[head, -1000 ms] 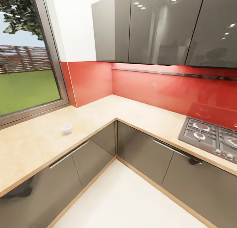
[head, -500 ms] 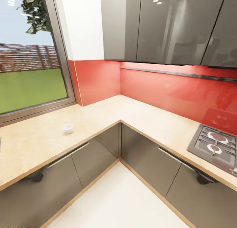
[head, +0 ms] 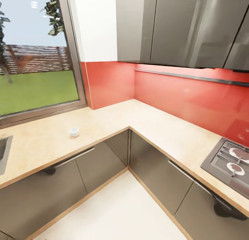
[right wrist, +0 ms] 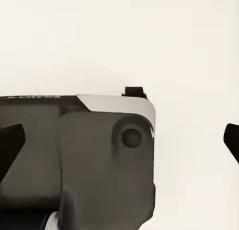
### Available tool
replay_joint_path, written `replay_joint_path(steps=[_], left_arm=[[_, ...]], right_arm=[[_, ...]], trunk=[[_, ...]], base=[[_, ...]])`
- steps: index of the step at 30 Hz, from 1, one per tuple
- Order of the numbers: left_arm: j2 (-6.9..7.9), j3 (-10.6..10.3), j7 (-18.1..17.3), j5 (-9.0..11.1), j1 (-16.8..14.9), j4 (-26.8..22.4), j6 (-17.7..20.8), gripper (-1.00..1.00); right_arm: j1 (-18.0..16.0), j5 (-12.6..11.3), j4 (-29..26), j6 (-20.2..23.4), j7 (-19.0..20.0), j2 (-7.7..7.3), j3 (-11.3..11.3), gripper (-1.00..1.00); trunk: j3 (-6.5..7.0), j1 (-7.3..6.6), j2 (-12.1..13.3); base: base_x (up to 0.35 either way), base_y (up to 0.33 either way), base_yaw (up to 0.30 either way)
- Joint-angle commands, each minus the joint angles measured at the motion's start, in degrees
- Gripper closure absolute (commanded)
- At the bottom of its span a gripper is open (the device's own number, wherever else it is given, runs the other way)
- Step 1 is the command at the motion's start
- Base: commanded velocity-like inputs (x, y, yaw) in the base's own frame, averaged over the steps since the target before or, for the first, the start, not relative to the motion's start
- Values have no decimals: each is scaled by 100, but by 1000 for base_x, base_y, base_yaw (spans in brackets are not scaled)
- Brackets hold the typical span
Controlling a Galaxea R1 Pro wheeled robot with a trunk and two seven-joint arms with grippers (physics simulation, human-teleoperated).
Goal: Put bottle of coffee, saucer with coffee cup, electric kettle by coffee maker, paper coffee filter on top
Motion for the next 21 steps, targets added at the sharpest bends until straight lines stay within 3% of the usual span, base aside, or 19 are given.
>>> replay_joint_path(steps=[1,10,21], left_arm=[[-4,47,-43,-40,-4,-17,31,-100],[-5,45,-43,-36,-4,-17,31,-100],[-12,45,-43,-30,-4,-17,31,-100]], right_arm=[[-2,-56,-5,7,-8,1,49,-100],[-3,-50,-5,7,-11,2,49,-100],[-3,-48,-5,7,-13,2,49,-100]], trunk=[[-16,4,-11],[-52,4,-11],[-97,4,-11]], base=[[86,-297,238],[92,-180,239],[54,-29,240]])
